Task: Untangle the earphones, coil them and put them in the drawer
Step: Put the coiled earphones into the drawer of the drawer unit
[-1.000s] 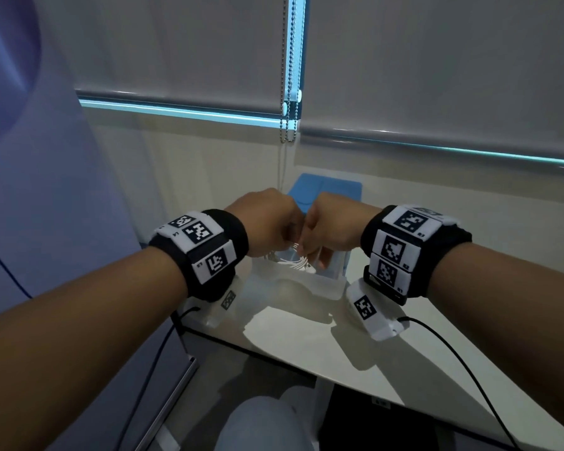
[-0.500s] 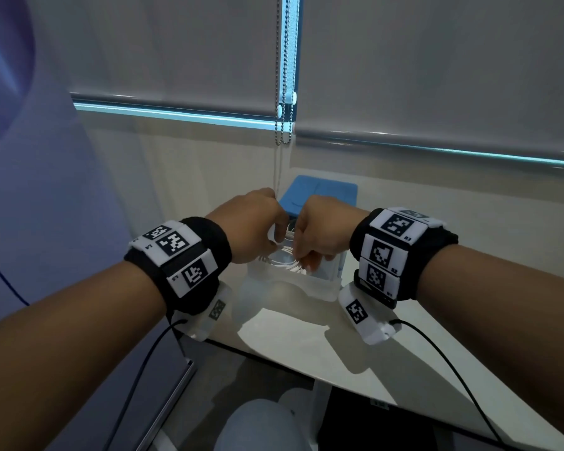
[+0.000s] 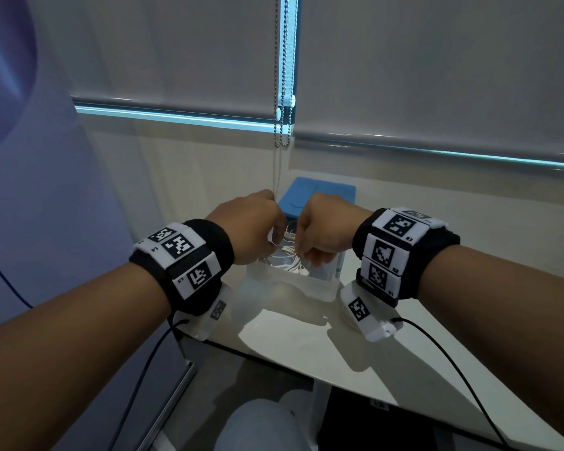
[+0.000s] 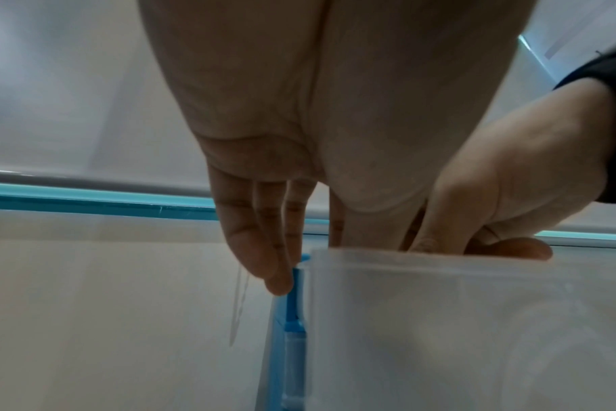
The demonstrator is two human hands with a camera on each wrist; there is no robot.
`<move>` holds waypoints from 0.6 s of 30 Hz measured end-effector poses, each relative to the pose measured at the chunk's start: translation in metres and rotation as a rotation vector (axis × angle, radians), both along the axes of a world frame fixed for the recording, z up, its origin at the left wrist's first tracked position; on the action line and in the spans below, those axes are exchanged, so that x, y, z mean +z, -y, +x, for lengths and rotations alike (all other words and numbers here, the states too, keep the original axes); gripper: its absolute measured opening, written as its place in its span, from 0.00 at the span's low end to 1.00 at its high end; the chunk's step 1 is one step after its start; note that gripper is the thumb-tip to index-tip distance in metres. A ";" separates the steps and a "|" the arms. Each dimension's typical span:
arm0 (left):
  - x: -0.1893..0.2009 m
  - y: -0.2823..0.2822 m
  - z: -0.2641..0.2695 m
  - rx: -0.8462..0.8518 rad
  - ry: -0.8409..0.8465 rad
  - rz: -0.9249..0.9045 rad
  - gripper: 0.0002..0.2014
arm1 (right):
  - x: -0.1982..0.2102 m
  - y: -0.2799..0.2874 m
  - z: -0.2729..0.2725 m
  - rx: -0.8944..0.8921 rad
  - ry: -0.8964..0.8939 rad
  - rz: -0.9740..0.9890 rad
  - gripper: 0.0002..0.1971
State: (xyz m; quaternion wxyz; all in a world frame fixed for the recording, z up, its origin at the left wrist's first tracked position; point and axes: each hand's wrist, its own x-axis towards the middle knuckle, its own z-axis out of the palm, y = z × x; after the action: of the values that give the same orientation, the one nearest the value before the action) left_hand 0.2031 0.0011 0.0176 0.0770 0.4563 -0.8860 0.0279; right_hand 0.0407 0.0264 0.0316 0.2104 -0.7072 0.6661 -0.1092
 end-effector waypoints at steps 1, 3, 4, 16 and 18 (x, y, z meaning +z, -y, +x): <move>0.001 -0.001 0.000 0.000 -0.001 0.002 0.06 | 0.001 -0.001 -0.002 -0.009 0.027 0.000 0.04; 0.004 -0.002 0.001 0.001 -0.009 0.005 0.07 | 0.006 -0.002 -0.009 -0.025 0.081 -0.012 0.05; 0.006 -0.002 0.001 0.001 -0.014 0.002 0.07 | 0.009 -0.004 -0.013 -0.033 0.105 -0.025 0.05; 0.030 -0.012 -0.009 0.001 -0.064 -0.074 0.03 | 0.021 -0.041 -0.080 -0.133 0.241 -0.214 0.07; 0.032 -0.019 -0.013 -0.032 -0.128 -0.100 0.03 | 0.015 -0.046 -0.091 -0.155 0.241 -0.194 0.07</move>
State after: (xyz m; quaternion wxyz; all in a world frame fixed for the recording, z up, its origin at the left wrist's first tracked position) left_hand 0.1903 0.0204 0.0498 0.1569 0.4385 -0.8840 0.0417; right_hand -0.0500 0.0725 0.0466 0.2105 -0.6523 0.6749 -0.2732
